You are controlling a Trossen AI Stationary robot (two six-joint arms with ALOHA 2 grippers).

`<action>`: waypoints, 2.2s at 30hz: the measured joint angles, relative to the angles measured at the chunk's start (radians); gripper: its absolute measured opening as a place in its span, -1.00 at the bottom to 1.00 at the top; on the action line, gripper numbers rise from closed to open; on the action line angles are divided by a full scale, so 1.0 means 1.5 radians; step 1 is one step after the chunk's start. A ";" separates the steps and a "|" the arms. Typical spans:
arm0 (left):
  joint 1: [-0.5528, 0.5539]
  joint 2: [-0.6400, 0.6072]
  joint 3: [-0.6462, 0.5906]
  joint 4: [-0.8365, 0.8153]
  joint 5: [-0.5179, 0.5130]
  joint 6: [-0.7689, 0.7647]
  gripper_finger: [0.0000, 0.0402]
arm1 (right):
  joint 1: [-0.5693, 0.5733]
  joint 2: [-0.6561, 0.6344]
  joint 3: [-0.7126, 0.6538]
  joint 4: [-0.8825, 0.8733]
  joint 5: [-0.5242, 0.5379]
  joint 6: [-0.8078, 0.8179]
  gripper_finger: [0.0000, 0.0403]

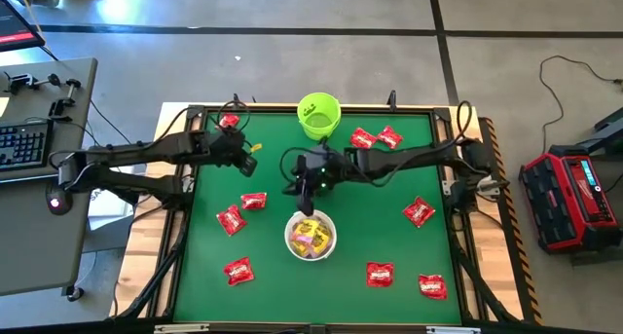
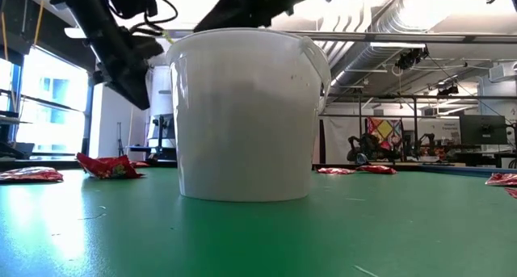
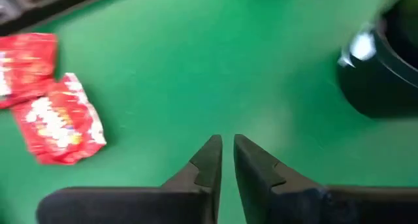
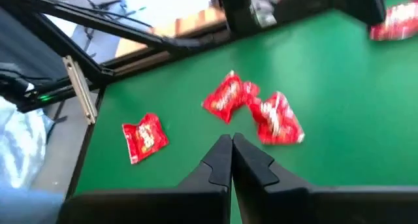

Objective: Sort candy by brand, put in halloween buckets
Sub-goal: Put the red candy into the green bucket

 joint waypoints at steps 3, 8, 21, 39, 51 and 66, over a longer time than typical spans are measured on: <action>0.002 0.016 0.000 -0.008 -0.052 -0.012 -0.73 | -0.013 -0.018 0.002 0.010 0.015 -0.058 -1.00; 0.016 0.061 0.000 -0.070 -0.113 -0.036 -0.52 | -0.047 -0.060 0.003 0.000 0.065 -0.088 -1.00; 0.135 0.216 -0.026 -0.003 -0.111 0.017 -0.07 | -0.073 -0.077 0.003 -0.021 0.159 -0.048 -1.00; 0.218 0.365 -0.023 0.053 -0.181 0.123 -0.08 | -0.067 -0.077 0.003 -0.041 0.189 -0.057 -1.00; 0.238 0.362 -0.025 0.071 -0.124 0.232 -0.95 | -0.060 -0.077 0.003 -0.044 0.180 -0.079 -1.00; 0.201 0.155 0.012 0.030 0.000 0.275 -1.00 | -0.058 -0.153 0.003 -0.184 0.284 -0.022 -1.00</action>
